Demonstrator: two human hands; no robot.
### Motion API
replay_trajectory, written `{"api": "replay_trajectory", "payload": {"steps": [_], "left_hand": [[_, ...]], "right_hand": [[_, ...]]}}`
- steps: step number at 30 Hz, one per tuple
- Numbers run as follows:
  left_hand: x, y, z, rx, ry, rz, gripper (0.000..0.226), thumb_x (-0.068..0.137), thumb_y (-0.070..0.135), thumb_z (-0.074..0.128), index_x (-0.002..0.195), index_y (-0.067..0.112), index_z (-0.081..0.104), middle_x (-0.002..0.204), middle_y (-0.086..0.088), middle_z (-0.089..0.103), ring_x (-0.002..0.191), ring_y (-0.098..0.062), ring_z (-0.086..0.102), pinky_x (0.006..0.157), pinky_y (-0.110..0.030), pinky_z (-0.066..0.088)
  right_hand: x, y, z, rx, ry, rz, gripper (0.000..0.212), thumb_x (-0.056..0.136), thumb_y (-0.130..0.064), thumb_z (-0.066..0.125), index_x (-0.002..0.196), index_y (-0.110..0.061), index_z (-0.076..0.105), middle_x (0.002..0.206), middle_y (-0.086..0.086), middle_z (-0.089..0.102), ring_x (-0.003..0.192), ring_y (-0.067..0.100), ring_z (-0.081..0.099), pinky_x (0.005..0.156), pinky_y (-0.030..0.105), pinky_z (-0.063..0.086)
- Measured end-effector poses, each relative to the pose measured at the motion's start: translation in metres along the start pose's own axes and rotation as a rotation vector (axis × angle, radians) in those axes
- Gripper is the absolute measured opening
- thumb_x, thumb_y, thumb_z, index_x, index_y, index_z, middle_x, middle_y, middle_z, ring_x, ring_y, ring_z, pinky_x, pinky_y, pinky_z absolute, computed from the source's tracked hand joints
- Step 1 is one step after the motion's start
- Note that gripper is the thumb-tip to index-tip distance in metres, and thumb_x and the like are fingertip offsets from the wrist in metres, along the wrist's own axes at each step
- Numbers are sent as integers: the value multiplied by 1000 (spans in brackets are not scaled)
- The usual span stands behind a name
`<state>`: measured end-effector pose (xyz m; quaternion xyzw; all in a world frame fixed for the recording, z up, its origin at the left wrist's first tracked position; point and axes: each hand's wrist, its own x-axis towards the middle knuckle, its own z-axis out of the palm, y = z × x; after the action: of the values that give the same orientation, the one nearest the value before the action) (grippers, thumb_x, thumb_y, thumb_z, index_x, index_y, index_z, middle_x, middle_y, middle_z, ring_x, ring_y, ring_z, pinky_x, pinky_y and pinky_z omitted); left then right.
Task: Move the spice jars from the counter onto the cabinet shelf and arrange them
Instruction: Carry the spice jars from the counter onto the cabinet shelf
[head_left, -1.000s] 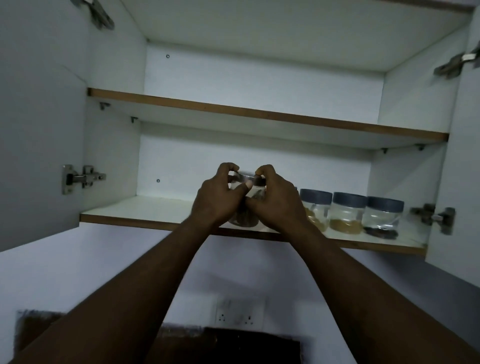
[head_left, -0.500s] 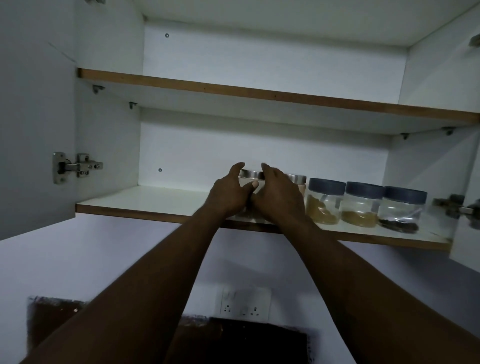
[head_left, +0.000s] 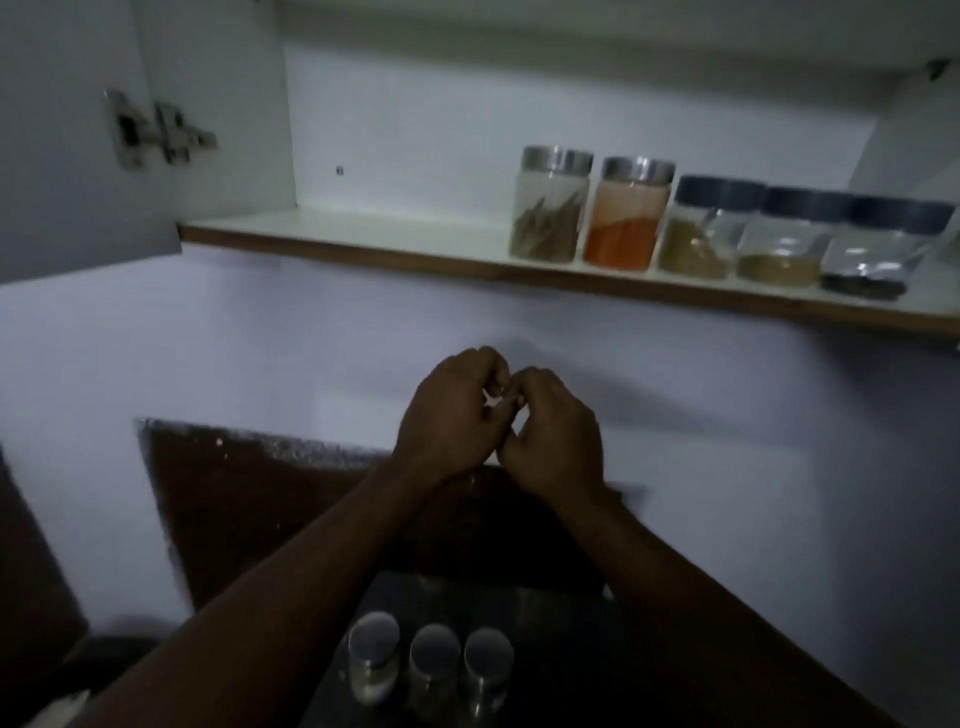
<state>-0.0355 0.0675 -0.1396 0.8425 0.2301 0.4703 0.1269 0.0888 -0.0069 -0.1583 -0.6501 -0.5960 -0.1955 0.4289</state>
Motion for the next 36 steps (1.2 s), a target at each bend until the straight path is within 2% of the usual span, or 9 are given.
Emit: {"api": "replay_trajectory", "payload": {"steps": [4, 7, 10, 13, 15, 19, 23, 28, 36], "left_hand": [[-79, -37, 20, -23, -212, -166, 10, 84, 26, 66, 85, 21, 57, 79, 7, 64, 71, -14, 60, 66, -37, 52], [-136, -59, 32, -12, -384, -272, 15, 81, 34, 63, 86, 22, 58, 81, 4, 66, 74, -18, 65, 65, -35, 52], [-186, -83, 44, 16, -572, -376, 25, 78, 37, 73, 97, 23, 63, 95, -3, 66, 88, -27, 66, 72, -33, 51], [-229, -98, 54, 86, -737, -428, 48, 77, 38, 79, 120, 24, 65, 119, -10, 65, 105, -29, 64, 89, -39, 53], [-254, -103, 60, 146, -782, -440, 48, 79, 40, 75, 123, 26, 64, 124, -8, 65, 112, -27, 63, 92, -40, 52], [-290, -110, 68, 201, -920, -435, 44, 89, 31, 66, 128, 13, 59, 124, -9, 65, 116, -27, 62, 94, -36, 49], [-319, -114, 75, 292, -1138, -550, 82, 78, 38, 79, 148, 18, 42, 143, -9, 54, 131, -30, 51, 108, -40, 44], [-348, -116, 86, 195, -1166, -691, 101, 74, 27, 85, 157, 20, 28, 150, -11, 48, 136, -29, 49, 111, -39, 43], [-375, -122, 91, 220, -991, -602, 92, 69, 31, 80, 149, 21, 37, 133, -10, 62, 116, -30, 62, 92, -37, 52]], "right_hand": [[-80, 6, 39, 11, -265, 103, 16, 84, -27, 65, 99, -23, 60, 95, -2, 67, 81, 28, 66, 66, 39, 52], [-135, 8, 60, 27, -469, 188, 30, 86, -40, 69, 111, -23, 64, 109, 0, 67, 96, 28, 66, 77, 38, 53], [-182, 9, 82, -2, -696, 210, 49, 84, -51, 73, 119, -18, 62, 116, 3, 65, 105, 27, 65, 79, 31, 46], [-225, 5, 94, 9, -821, 271, 67, 82, -58, 69, 138, -24, 54, 137, 4, 58, 121, 25, 59, 90, 33, 44], [-250, 4, 101, -3, -878, 335, 71, 78, -62, 71, 137, -27, 52, 137, 1, 57, 119, 22, 60, 90, 37, 51], [-285, 1, 114, 0, -990, 342, 68, 80, -60, 71, 137, -30, 49, 136, 1, 57, 116, 25, 62, 87, 45, 56], [-315, -4, 127, 12, -1152, 406, 100, 68, -63, 83, 150, -30, 37, 145, 5, 54, 128, 27, 57, 99, 44, 52], [-340, -8, 145, -6, -1236, 437, 109, 69, -42, 89, 157, -25, 26, 151, 7, 47, 134, 30, 52, 104, 48, 50], [-353, -11, 148, -53, -1120, 388, 85, 81, -29, 80, 151, -20, 33, 143, 12, 50, 123, 33, 58, 97, 47, 52]]}}
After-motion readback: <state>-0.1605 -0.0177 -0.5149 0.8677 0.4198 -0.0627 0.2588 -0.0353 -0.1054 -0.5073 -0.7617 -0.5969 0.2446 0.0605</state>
